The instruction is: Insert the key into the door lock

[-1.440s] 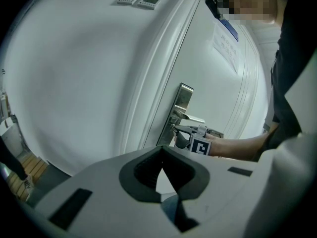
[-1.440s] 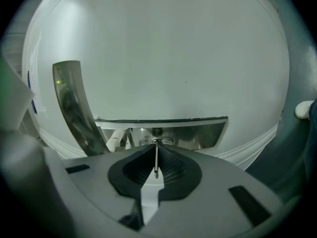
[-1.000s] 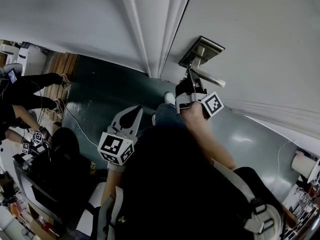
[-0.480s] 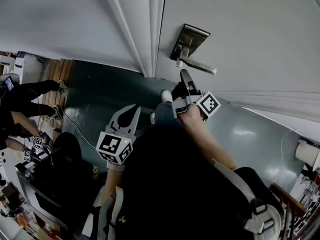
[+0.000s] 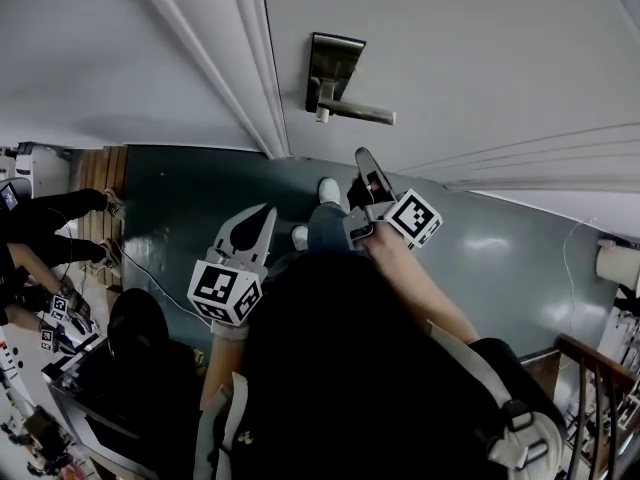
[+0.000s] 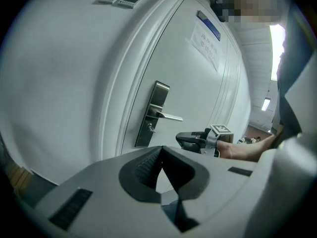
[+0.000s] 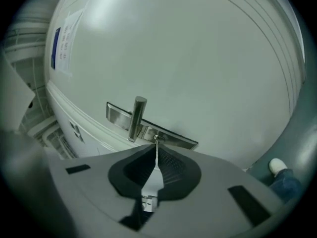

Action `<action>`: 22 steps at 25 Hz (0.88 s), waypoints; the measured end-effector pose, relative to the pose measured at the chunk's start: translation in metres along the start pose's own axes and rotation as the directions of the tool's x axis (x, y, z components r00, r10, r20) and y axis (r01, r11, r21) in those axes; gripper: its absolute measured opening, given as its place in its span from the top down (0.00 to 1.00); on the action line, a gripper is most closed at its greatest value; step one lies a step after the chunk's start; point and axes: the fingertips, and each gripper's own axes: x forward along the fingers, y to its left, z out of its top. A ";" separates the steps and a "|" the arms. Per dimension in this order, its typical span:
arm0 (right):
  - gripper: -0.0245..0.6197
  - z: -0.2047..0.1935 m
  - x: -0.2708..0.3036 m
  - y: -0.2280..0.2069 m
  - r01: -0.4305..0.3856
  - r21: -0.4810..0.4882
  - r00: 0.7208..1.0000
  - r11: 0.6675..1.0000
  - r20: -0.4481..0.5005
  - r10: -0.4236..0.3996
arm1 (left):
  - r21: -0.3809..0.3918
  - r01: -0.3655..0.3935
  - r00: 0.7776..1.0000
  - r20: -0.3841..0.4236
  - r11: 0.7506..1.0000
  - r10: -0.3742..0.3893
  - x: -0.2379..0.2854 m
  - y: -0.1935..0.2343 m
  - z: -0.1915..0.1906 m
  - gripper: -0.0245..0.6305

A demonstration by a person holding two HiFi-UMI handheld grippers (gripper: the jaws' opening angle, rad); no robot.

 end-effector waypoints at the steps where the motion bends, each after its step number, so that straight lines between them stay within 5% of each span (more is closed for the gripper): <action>1: 0.92 0.001 -0.004 0.000 0.009 -0.028 1.000 1.000 -0.003 -0.009 | 0.005 0.011 1.000 0.002 1.000 -0.011 0.004 -0.002 0.001 0.95; 6: 0.93 0.012 -0.027 0.009 0.038 -0.197 0.999 0.980 -0.014 -0.042 | 0.030 0.062 0.998 0.012 0.998 -0.062 0.016 -0.011 0.009 0.95; 11: 0.93 0.023 -0.050 0.025 0.061 -0.389 0.997 0.919 -0.026 -0.077 | 0.055 0.106 0.994 0.025 0.993 -0.107 0.028 -0.016 0.020 0.95; 22: 0.93 0.042 -0.084 0.076 0.025 -0.712 0.993 0.702 -0.065 -0.102 | 0.171 0.169 0.982 0.050 0.971 -0.180 0.053 -0.036 0.051 0.95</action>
